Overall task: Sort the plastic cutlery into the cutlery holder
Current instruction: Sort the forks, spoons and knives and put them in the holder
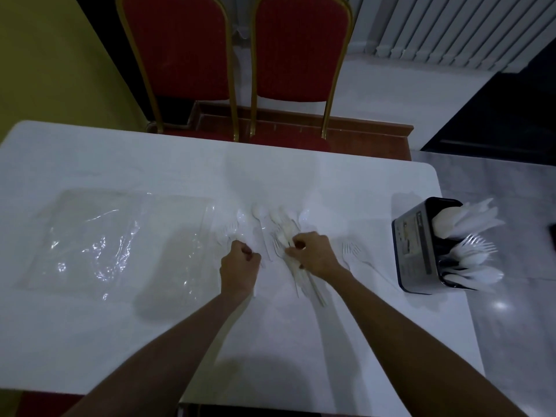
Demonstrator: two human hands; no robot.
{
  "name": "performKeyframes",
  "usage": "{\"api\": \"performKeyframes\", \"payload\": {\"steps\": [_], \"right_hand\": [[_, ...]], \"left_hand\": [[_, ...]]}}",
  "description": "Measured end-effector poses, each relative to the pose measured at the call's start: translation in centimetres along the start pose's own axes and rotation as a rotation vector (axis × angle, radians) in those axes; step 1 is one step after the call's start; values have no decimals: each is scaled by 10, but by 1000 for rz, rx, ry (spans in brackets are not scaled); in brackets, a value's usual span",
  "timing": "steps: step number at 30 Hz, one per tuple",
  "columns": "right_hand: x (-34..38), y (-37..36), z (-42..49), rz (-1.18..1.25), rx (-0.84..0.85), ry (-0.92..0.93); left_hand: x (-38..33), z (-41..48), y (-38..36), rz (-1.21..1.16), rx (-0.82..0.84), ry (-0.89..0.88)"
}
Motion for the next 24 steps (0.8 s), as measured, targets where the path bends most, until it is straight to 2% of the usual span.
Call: {"api": "performKeyframes", "payload": {"steps": [5,12,18,24], "right_hand": [[-13,8,-5,-160,-125,-64],[-26,-5,-13,-135,-130,-245],[-33,-8,-21,-259,-159,-325],[-25,8,-13,-128,-189,-322]], "left_hand": [[5,3,8,-11,-6,-31],[10,7,16,-20,-10,-53],[15,14,20,-22,5,-46],[25,20,28,-69,-37,-3]]}}
Point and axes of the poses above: each hand's wrist, its own z-axis towards the middle knuckle, its own y-axis out of the back of the hand, x = y × z, the point moved 6 cm from there along z, towards the middle knuckle, and after that the axes turned 12 degrees about -x, right-handed, at the moved point
